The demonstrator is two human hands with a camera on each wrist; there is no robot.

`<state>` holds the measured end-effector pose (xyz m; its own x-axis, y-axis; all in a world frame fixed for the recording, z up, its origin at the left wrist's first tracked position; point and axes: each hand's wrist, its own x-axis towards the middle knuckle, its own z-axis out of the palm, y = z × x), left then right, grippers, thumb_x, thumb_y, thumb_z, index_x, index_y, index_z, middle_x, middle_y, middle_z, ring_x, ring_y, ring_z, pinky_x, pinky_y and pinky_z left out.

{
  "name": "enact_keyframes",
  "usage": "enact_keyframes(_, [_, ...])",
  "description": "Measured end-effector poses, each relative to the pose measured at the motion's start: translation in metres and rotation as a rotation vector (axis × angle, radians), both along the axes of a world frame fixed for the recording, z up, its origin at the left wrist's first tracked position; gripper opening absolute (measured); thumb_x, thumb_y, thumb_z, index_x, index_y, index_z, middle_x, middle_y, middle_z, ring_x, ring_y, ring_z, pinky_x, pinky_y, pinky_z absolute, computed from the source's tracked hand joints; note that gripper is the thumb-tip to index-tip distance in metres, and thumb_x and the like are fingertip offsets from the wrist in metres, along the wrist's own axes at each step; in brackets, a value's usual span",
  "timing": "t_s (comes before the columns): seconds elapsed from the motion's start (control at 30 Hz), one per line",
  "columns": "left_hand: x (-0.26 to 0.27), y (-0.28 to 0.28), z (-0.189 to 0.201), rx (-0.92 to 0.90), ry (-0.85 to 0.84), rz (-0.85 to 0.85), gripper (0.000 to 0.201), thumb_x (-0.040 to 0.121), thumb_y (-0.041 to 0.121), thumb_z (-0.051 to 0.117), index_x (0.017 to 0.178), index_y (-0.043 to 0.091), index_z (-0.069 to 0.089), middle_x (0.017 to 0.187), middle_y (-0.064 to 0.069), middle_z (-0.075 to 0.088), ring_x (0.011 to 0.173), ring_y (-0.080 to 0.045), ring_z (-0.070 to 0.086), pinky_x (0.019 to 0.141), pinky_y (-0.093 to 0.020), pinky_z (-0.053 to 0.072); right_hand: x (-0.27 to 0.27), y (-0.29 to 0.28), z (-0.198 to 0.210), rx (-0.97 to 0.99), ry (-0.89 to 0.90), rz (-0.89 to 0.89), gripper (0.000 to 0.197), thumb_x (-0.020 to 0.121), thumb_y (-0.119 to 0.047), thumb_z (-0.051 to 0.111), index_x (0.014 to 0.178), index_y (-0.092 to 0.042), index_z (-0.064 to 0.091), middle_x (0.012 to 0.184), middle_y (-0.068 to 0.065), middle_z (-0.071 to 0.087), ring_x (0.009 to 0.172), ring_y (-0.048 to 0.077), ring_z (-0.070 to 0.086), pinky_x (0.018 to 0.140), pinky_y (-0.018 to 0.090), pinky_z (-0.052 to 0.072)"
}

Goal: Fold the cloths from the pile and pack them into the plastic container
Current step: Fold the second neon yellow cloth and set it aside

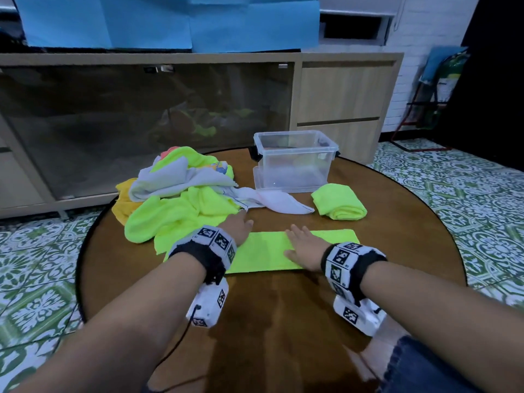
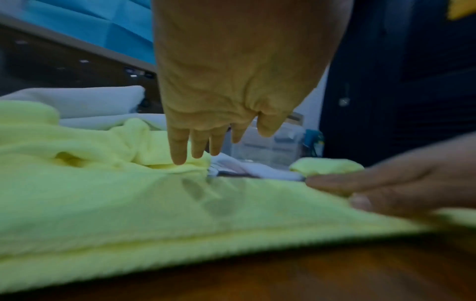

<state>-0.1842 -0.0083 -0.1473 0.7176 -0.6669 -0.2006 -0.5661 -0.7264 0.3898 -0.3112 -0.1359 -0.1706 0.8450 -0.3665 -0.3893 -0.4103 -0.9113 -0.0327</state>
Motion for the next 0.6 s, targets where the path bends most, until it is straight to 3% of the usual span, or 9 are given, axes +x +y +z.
enact_keyframes(0.07, [-0.011,-0.004,-0.012,0.087,-0.067,-0.088,0.049,0.103,0.026,0.027,0.146,0.005,0.021,0.146,-0.019,0.033,0.13,-0.031,0.038,0.105,-0.036,0.03,-0.003,0.004,-0.009,-0.005,0.036,0.011,0.062,0.102,-0.04,0.022,0.151,-0.011,-0.004,0.158,0.007,-0.013,0.146,0.029,-0.007,0.119,0.042,0.01])
enact_keyframes(0.13, [-0.018,-0.001,-0.026,0.215,-0.12,-0.119,0.06,0.1,0.043,0.02,0.15,0.011,0.011,0.155,-0.015,0.014,0.142,-0.03,0.017,0.116,-0.04,0.016,-0.008,0.003,-0.013,-0.017,0.035,-0.002,0.062,0.101,-0.044,0.019,0.151,-0.015,-0.006,0.157,0.006,-0.015,0.146,0.028,-0.009,0.118,0.043,0.007])
enact_keyframes(0.2, [-0.023,0.004,-0.039,0.356,-0.143,-0.133,0.078,0.089,0.064,0.0,0.151,0.018,0.001,0.158,-0.01,-0.001,0.146,-0.03,0.002,0.115,-0.046,0.009,-0.01,0.001,-0.015,-0.016,0.04,-0.03,0.063,0.1,-0.048,0.017,0.151,-0.021,-0.008,0.157,0.005,-0.017,0.145,0.027,-0.011,0.118,0.044,0.004])
enact_keyframes(0.23, [-0.024,0.006,-0.043,0.387,-0.139,-0.124,0.075,0.09,0.064,0.002,0.151,0.021,-0.003,0.158,-0.006,-0.006,0.146,-0.029,-0.002,0.114,-0.049,0.008,-0.01,0.0,-0.015,-0.015,0.044,-0.039,0.063,0.1,-0.05,0.016,0.15,-0.022,-0.009,0.157,0.004,-0.018,0.145,0.026,-0.012,0.118,0.044,0.002])
enact_keyframes(0.33, [-0.021,0.009,-0.052,0.379,-0.12,-0.11,0.066,0.096,0.057,0.018,0.15,0.028,-0.008,0.158,0.001,-0.014,0.146,-0.025,-0.008,0.112,-0.056,0.005,-0.01,-0.002,-0.017,-0.003,0.052,-0.037,0.064,0.099,-0.052,0.015,0.15,-0.024,-0.011,0.156,0.003,-0.02,0.145,0.025,-0.014,0.118,0.044,0.0])
enact_keyframes(0.5, [-0.004,0.027,-0.048,0.461,-0.113,-0.18,0.07,0.095,0.06,0.017,0.149,0.027,-0.013,0.156,0.003,-0.021,0.145,-0.021,-0.012,0.114,-0.055,0.001,-0.018,-0.015,-0.014,0.02,0.063,-0.048,0.068,0.097,-0.057,0.015,0.15,-0.022,-0.012,0.156,0.003,-0.02,0.145,0.024,-0.014,0.118,0.043,-0.001])
enact_keyframes(0.6, [0.014,0.051,-0.042,0.484,-0.098,-0.097,0.072,0.095,0.06,0.018,0.149,0.025,-0.014,0.156,0.0,-0.021,0.145,-0.023,-0.013,0.115,-0.05,0.001,-0.03,-0.032,-0.014,0.021,0.054,-0.1,0.069,0.097,-0.057,0.015,0.15,-0.021,-0.011,0.156,0.004,-0.02,0.145,0.024,-0.013,0.118,0.042,0.0])
